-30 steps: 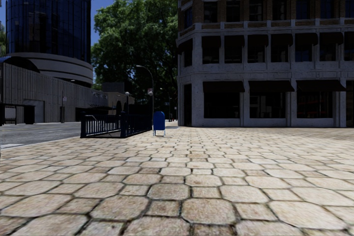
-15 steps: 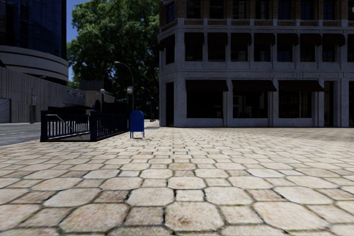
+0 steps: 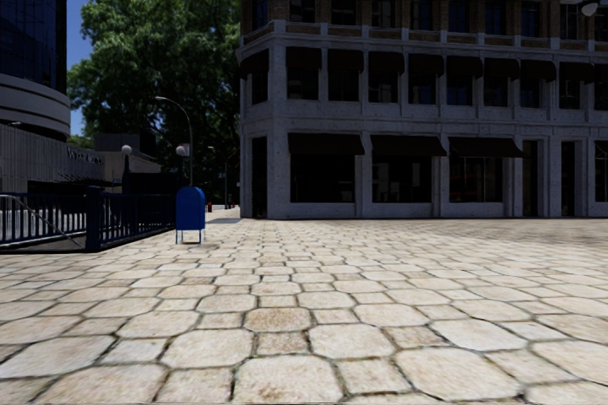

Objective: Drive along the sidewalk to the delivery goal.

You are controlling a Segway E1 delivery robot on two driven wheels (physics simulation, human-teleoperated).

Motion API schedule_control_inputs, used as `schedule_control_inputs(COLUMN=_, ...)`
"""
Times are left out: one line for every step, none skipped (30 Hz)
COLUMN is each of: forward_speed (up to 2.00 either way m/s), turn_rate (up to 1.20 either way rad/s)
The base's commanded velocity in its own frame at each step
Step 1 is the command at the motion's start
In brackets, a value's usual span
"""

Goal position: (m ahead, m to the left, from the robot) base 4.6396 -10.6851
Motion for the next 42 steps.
schedule_control_inputs(forward_speed=1.77, turn_rate=-0.32)
schedule_control_inputs(forward_speed=1.77, turn_rate=-0.32)
schedule_control_inputs(forward_speed=1.77, turn_rate=-0.32)
schedule_control_inputs(forward_speed=1.77, turn_rate=-0.32)
schedule_control_inputs(forward_speed=1.77, turn_rate=-0.32)
schedule_control_inputs(forward_speed=1.77, turn_rate=-0.32)
schedule_control_inputs(forward_speed=1.77, turn_rate=-0.32)
schedule_control_inputs(forward_speed=1.77, turn_rate=-0.32)
schedule_control_inputs(forward_speed=1.77, turn_rate=-0.32)
schedule_control_inputs(forward_speed=1.77, turn_rate=-0.32)
schedule_control_inputs(forward_speed=1.77, turn_rate=-0.32)
schedule_control_inputs(forward_speed=1.77, turn_rate=-0.32)
schedule_control_inputs(forward_speed=1.77, turn_rate=-0.32)
schedule_control_inputs(forward_speed=1.77, turn_rate=-0.32)
schedule_control_inputs(forward_speed=1.77, turn_rate=-0.32)
schedule_control_inputs(forward_speed=1.77, turn_rate=-0.32)
schedule_control_inputs(forward_speed=1.77, turn_rate=-0.32)
schedule_control_inputs(forward_speed=1.77, turn_rate=-0.33)
schedule_control_inputs(forward_speed=1.77, turn_rate=-0.41)
schedule_control_inputs(forward_speed=1.77, turn_rate=-0.41)
schedule_control_inputs(forward_speed=1.77, turn_rate=-0.47)
schedule_control_inputs(forward_speed=1.77, turn_rate=-0.49)
schedule_control_inputs(forward_speed=1.77, turn_rate=-0.50)
schedule_control_inputs(forward_speed=1.77, turn_rate=-0.50)
schedule_control_inputs(forward_speed=1.77, turn_rate=-0.50)
schedule_control_inputs(forward_speed=1.77, turn_rate=-0.54)
schedule_control_inputs(forward_speed=1.77, turn_rate=-0.69)
schedule_control_inputs(forward_speed=1.77, turn_rate=-0.85)
schedule_control_inputs(forward_speed=1.77, turn_rate=-0.91)
schedule_control_inputs(forward_speed=1.77, turn_rate=-0.91)
schedule_control_inputs(forward_speed=1.77, turn_rate=-0.92)
schedule_control_inputs(forward_speed=1.77, turn_rate=-0.92)
schedule_control_inputs(forward_speed=1.77, turn_rate=-0.93)
schedule_control_inputs(forward_speed=1.77, turn_rate=-0.93)
schedule_control_inputs(forward_speed=1.77, turn_rate=-0.93)
schedule_control_inputs(forward_speed=1.77, turn_rate=-0.93)
schedule_control_inputs(forward_speed=1.77, turn_rate=-0.93)
schedule_control_inputs(forward_speed=1.77, turn_rate=-0.93)
schedule_control_inputs(forward_speed=1.77, turn_rate=-0.93)
schedule_control_inputs(forward_speed=1.77, turn_rate=-0.93)
schedule_control_inputs(forward_speed=1.77, turn_rate=-0.93)
schedule_control_inputs(forward_speed=1.77, turn_rate=-0.93)
